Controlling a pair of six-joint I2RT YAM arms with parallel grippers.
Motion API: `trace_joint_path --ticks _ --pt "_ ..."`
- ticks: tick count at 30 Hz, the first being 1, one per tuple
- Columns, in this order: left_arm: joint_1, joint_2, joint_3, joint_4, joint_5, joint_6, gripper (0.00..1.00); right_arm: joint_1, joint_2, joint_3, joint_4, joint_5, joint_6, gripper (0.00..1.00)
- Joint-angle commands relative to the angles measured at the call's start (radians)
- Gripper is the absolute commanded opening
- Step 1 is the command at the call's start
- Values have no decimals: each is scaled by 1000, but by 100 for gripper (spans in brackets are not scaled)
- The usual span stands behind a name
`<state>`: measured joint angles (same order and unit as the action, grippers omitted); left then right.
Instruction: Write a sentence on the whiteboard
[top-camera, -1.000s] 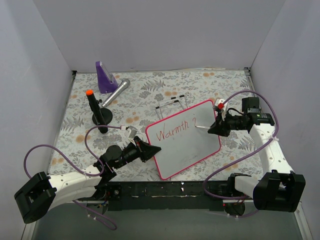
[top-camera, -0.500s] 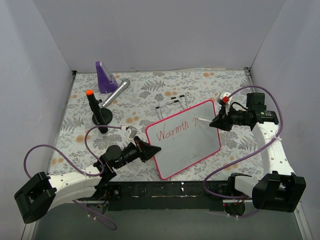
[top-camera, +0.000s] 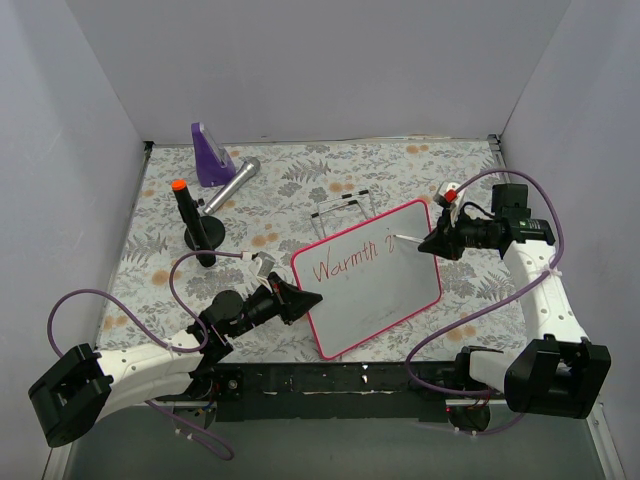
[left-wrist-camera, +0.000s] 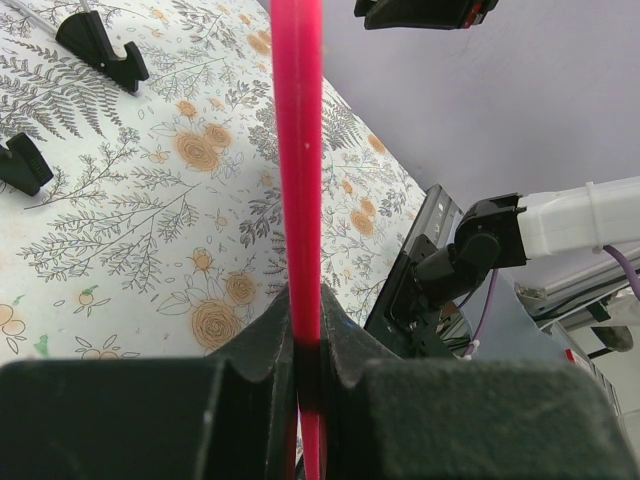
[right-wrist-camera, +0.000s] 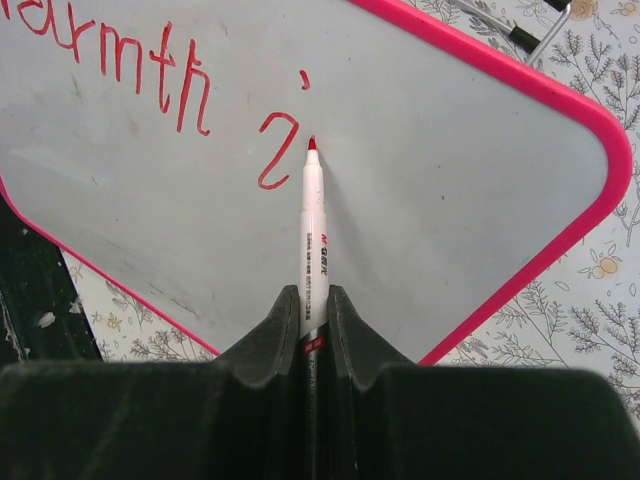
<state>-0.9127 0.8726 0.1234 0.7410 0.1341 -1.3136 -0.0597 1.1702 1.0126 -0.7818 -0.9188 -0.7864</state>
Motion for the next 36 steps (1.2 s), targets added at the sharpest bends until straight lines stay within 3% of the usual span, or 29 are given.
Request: trace_joint_path --ticks 1,12,36 --pt "-3 -21 5 63 21 36 0 -3 -4 -11 -11 5 -34 1" --pt "-3 -20 9 58 18 39 0 -5 -55 -95 -45 44 -86 1" --pt "-5 -9 10 63 21 40 0 -3 23 47 82 4 52 1"
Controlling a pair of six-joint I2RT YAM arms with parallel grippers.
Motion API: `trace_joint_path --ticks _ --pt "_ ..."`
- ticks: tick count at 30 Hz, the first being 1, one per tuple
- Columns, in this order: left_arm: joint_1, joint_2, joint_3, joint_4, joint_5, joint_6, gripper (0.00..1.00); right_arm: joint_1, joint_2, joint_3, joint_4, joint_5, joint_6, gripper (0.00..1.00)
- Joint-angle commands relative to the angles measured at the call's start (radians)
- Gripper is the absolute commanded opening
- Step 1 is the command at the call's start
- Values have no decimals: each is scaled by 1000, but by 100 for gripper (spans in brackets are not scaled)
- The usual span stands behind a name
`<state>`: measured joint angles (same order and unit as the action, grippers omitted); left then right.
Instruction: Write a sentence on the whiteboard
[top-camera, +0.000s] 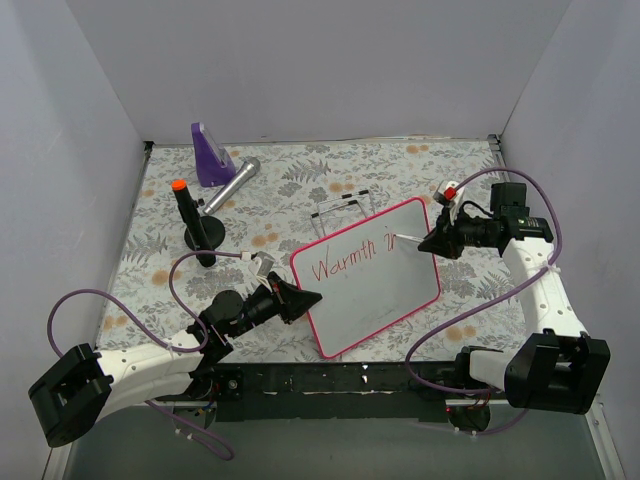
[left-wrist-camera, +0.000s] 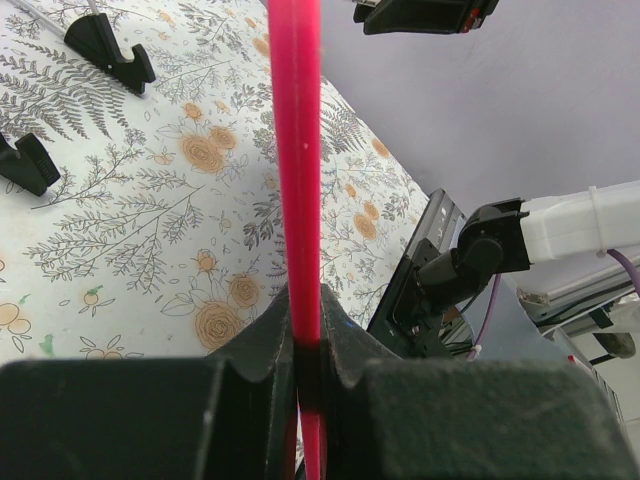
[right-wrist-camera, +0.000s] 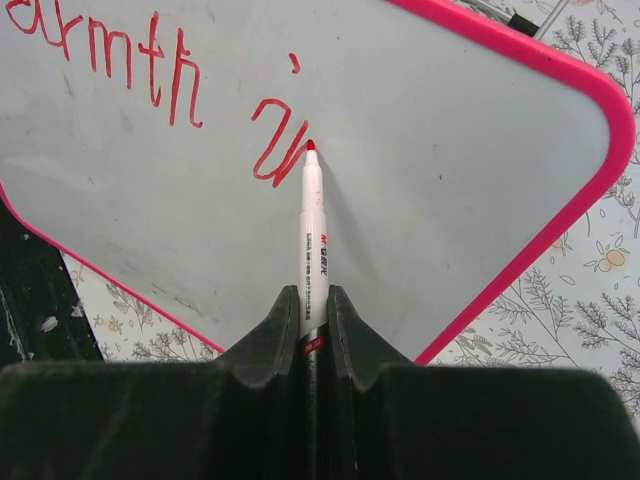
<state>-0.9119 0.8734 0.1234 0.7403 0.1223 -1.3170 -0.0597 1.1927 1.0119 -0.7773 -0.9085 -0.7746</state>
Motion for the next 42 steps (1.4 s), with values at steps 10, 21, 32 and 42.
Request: trace_joint_path --ticks 10,21,32,42 --pt "-4 -14 7 60 30 47 0 -15 -5 40 63 10 38 1" --pt "-4 -14 10 64 30 47 0 -38 -35 -10 -37 23 -58 1" --pt "-5 -7 15 68 33 45 0 -52 -58 -35 -62 52 -86 1" --pt "-5 -13 16 54 17 33 0 -63 -79 149 -188 -101 -100 1"
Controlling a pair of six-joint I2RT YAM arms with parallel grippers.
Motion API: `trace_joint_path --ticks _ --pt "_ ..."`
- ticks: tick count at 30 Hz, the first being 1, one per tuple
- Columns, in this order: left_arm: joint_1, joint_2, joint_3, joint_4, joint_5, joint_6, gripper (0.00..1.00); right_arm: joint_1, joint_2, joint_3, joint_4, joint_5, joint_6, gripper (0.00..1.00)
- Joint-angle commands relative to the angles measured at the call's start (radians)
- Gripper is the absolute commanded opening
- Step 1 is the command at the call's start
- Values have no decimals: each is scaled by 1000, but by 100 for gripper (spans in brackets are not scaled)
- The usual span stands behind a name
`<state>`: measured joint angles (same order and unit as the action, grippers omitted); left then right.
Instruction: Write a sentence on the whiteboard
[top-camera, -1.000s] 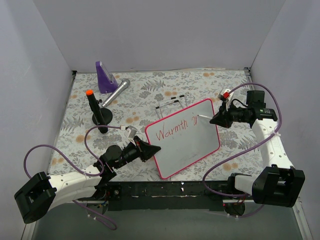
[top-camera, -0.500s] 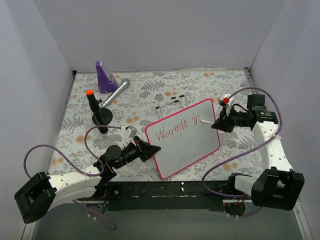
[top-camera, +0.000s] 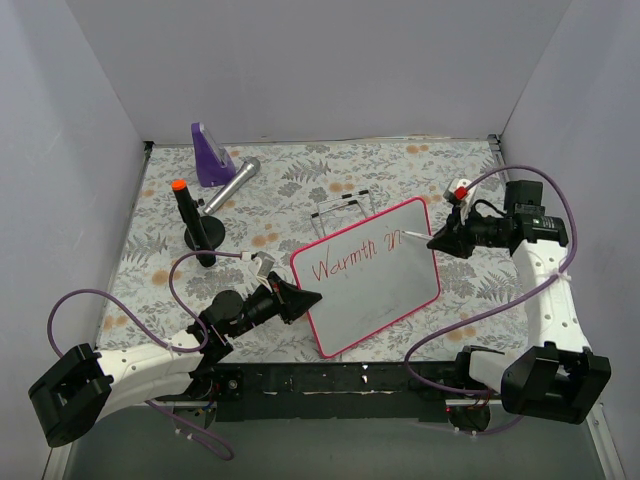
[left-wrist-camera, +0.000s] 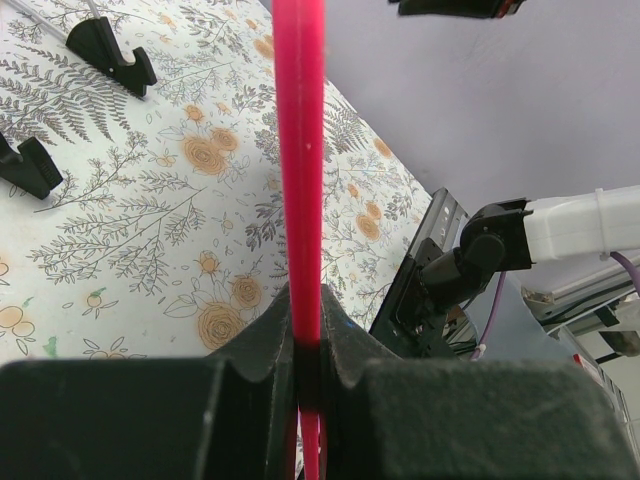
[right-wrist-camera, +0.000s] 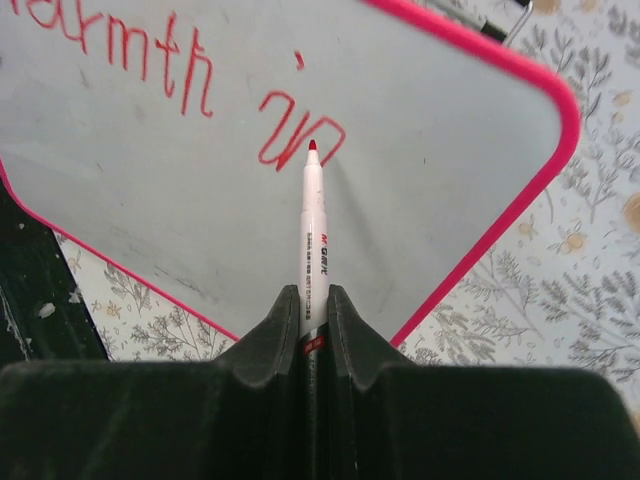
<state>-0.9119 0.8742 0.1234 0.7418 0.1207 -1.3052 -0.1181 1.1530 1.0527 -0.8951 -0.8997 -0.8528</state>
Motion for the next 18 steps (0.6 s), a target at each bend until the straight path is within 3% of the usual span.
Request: trace_joint_path --ticks 1,11,18 --pt "-4 -14 16 51 14 15 0 -5 -47 112 -83 -122 -22 1" --pt "-4 17 74 18 -10 -12 0 9 -116 9 -74 -238 1 1" --pt "-5 45 105 -2 -68 -32 0 66 -118 -2 -130 -251 -81 1"
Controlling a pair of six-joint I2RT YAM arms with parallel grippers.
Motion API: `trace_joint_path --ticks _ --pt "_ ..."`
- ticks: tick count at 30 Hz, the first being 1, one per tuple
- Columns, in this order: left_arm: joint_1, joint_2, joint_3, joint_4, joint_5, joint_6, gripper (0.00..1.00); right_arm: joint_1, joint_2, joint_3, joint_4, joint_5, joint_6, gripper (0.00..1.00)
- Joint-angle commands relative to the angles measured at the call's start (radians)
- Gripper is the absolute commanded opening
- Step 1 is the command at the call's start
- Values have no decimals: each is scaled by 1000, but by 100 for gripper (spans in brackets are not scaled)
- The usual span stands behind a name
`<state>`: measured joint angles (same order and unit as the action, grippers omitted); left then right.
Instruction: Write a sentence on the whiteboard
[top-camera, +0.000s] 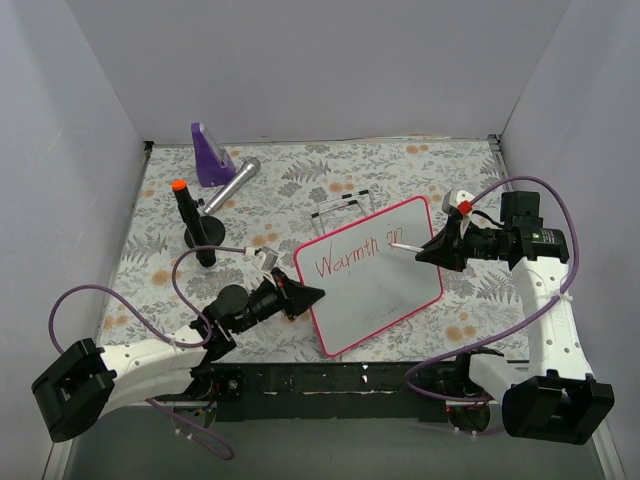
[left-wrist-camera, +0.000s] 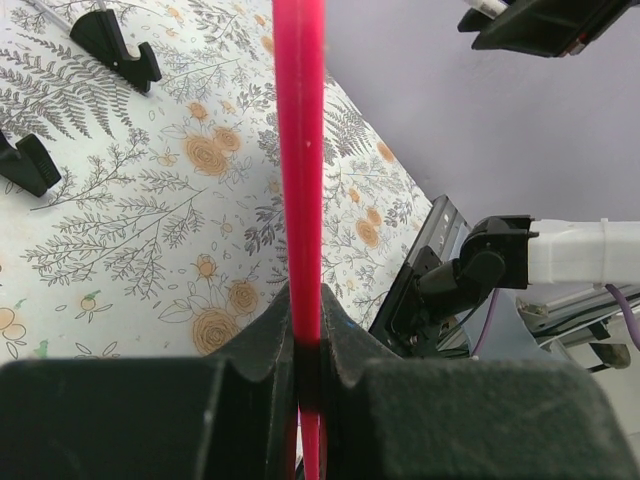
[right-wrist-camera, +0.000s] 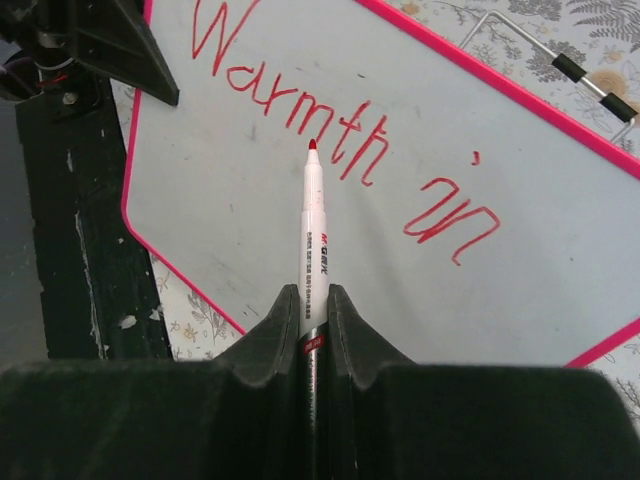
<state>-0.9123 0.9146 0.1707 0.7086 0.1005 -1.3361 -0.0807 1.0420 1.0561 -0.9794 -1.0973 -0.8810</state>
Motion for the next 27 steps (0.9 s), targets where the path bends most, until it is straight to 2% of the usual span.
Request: trace_joint_path --ticks 1,9,27 --pt "-4 9 62 32 -61 -5 0 36 -8 -7 -57 -53 -62 1" --pt "-3 66 96 43 -64 24 0 179 -20 -11 -94 -38 -85 1" --pt "-4 63 93 32 -88 25 0 205 -16 -45 -76 -27 -136 1"
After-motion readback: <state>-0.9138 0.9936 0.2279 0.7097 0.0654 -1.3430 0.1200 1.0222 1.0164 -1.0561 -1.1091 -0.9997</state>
